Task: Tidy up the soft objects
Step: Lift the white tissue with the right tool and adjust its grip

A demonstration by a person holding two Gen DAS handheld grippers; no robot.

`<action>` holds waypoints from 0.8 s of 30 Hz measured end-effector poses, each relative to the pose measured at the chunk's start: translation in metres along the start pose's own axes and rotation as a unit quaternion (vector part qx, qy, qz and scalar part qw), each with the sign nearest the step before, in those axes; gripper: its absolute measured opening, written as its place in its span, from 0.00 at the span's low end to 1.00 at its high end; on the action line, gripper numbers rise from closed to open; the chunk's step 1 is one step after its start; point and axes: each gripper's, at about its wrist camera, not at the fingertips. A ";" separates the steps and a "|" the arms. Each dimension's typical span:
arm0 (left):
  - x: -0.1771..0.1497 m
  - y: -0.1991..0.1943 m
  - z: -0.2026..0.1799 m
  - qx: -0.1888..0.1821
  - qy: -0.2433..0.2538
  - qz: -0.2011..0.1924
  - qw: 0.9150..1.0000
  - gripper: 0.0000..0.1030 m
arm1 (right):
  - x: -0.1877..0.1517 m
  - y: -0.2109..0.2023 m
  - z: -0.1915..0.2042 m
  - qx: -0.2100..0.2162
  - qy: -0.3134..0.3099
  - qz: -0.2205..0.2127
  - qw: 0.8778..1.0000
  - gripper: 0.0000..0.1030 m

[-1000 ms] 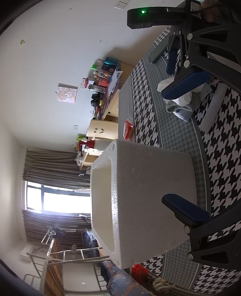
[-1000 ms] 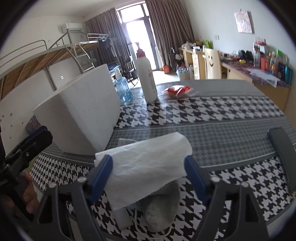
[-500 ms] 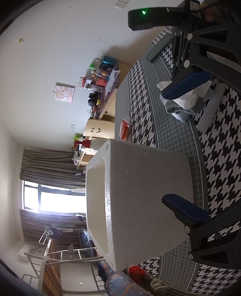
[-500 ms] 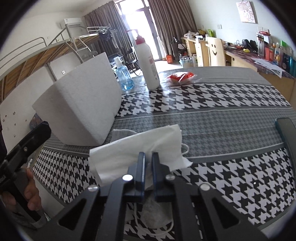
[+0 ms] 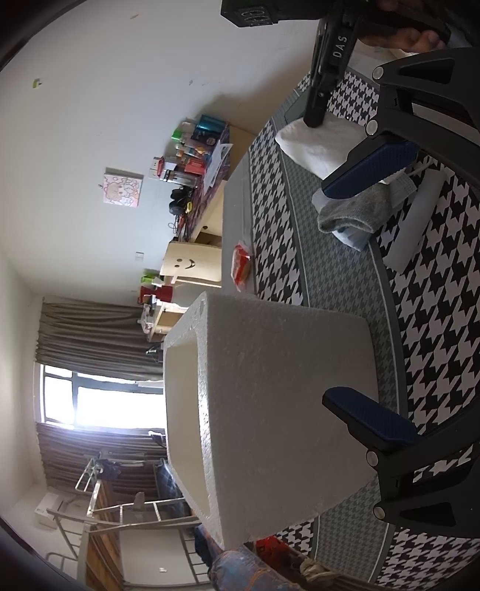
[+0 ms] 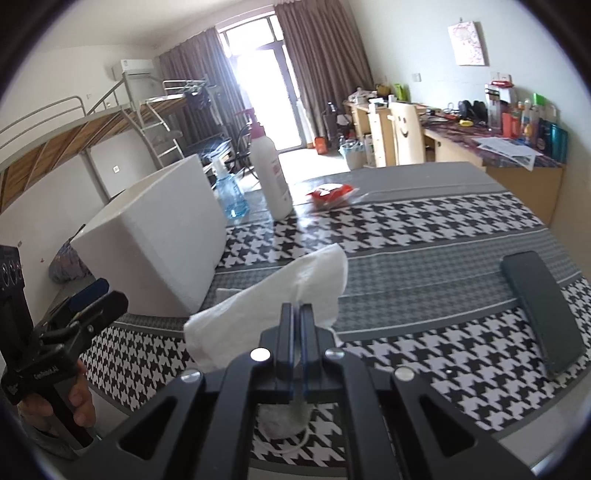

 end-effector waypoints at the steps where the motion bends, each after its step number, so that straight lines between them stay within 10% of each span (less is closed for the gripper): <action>1: 0.000 0.000 0.000 0.000 0.001 0.000 1.000 0.99 | 0.000 -0.002 -0.002 -0.005 0.000 -0.002 1.000 0.04; 15: -0.004 0.000 -0.001 -0.001 0.003 0.010 1.000 0.99 | -0.017 0.001 0.000 0.000 -0.031 0.025 0.999 0.08; 20: -0.011 0.000 -0.001 -0.001 0.007 0.020 1.000 0.99 | -0.020 -0.003 0.003 0.007 -0.027 0.017 0.999 0.73; 24: -0.018 0.000 0.000 -0.013 0.000 0.036 0.999 0.99 | -0.019 -0.008 0.006 0.033 -0.007 0.008 0.999 0.75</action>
Point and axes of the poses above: each gripper's, at about its wrist camera, not at the fingertips, and y roughly the way its jaws point, z to its left, x to its top, and after that the axes turned 15 degrees about -z, right-handed
